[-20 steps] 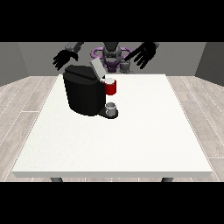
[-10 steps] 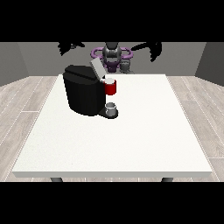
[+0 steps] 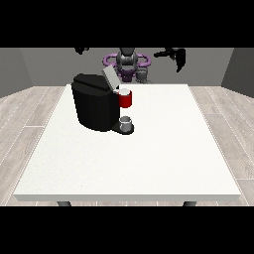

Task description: Insert the coffee pod into the coffee machine and close the lid

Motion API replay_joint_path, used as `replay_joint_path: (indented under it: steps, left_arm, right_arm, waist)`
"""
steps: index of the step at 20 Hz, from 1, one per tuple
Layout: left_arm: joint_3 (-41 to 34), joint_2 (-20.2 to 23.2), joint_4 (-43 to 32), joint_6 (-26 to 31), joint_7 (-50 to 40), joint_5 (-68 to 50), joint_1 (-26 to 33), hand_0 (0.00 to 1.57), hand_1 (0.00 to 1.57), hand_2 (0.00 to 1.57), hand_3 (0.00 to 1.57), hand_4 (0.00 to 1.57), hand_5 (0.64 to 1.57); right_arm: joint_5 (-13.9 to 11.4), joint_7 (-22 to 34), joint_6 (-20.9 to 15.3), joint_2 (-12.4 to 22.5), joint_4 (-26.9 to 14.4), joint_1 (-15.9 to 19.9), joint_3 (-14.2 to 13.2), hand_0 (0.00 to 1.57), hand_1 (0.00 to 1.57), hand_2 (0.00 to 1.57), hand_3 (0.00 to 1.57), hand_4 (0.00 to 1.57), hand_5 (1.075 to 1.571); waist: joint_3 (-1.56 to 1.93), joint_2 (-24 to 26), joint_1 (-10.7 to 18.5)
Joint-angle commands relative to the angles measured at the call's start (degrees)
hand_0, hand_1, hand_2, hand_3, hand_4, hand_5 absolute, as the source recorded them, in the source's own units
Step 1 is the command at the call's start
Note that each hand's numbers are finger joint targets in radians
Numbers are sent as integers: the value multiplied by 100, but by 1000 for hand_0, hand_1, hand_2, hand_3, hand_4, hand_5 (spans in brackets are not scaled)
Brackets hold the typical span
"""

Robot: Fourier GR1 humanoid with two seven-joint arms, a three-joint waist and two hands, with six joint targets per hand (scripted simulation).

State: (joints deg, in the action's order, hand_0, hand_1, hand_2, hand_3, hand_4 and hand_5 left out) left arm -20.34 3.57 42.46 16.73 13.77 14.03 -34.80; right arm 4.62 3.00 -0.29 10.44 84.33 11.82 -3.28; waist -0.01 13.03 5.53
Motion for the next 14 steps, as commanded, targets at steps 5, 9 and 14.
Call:
replay_joint_path:
  steps: [5,9,14]
  left_arm:
    - [166,-172,952,323,-372,-494,778,0,0,0,0,0,1571]
    - [810,-352,1497,-144,-645,-919,960,0,0,0,0,222,1571]
    - [571,-335,2066,22,-522,-931,1230,0,0,0,0,0,1571]
  right_arm:
    - [-165,-234,318,116,-257,18,87,0,0,0,0,161,1571]
    - [-282,-140,278,-63,-606,452,201,0,0,0,0,0,1571]
    - [-19,-114,322,-30,-829,1026,-134,0,0,0,0,0,1571]
  waist:
    - [3,-57,373]
    - [3,-253,333]
    - [2,-820,350]
